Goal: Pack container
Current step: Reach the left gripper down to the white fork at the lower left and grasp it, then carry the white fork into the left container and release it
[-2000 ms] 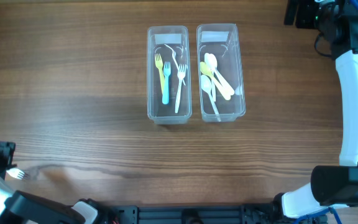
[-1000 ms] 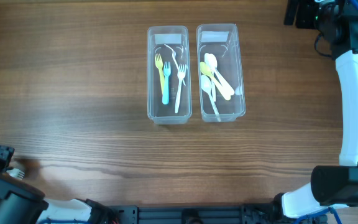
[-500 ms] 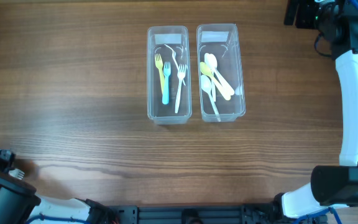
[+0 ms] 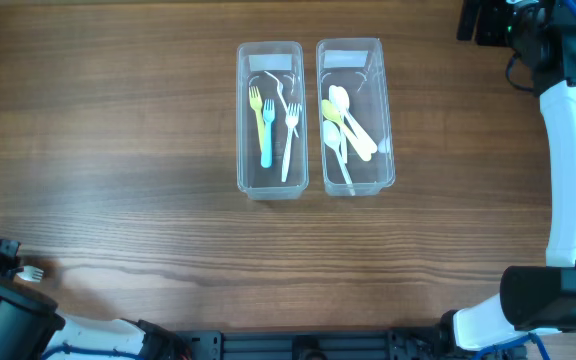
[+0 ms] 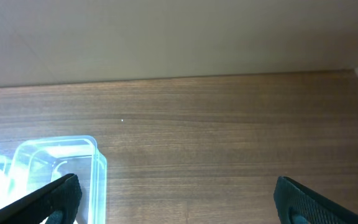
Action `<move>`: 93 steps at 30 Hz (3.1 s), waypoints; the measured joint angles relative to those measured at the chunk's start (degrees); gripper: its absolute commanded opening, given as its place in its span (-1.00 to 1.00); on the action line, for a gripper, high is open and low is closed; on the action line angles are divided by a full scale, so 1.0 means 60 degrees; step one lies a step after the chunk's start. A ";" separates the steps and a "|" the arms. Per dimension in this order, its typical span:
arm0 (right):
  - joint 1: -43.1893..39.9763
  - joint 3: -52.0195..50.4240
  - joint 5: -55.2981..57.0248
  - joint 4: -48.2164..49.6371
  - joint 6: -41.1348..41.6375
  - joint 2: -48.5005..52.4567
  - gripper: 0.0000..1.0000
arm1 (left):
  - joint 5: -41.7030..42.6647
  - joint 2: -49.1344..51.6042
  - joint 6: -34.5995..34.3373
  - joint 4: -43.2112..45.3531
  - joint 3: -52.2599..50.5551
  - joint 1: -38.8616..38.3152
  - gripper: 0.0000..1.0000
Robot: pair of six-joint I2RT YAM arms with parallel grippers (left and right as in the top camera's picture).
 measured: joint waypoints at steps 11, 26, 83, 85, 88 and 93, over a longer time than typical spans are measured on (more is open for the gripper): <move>0.0000 0.0000 0.0000 0.0000 0.0000 0.0000 1.00 | 0.1282 0.0051 -0.0084 -0.1832 0.2477 -0.0058 -0.92; 0.0000 0.0000 -0.0004 0.0000 0.0000 0.0000 0.99 | 0.2506 0.0011 -0.1275 -0.3319 0.5479 -0.5727 -0.92; 0.0000 0.0000 0.0000 0.0000 0.0000 0.0000 0.99 | 0.0973 -0.1719 -0.0612 -0.2302 0.6142 -1.1894 1.00; 0.0000 0.0000 0.0000 0.0000 0.0000 0.0000 1.00 | 0.0900 -0.2029 -0.0397 -0.2317 0.6142 -1.1453 1.00; 0.0000 0.0000 0.0000 0.0000 0.0000 0.0000 0.99 | 0.0896 -0.2058 -0.0266 -0.2375 0.6142 -1.1234 1.00; 0.0000 0.0000 0.0000 0.0000 0.0000 0.0000 0.99 | 0.0900 -0.2058 -0.0211 -0.2379 0.6142 -1.1231 1.00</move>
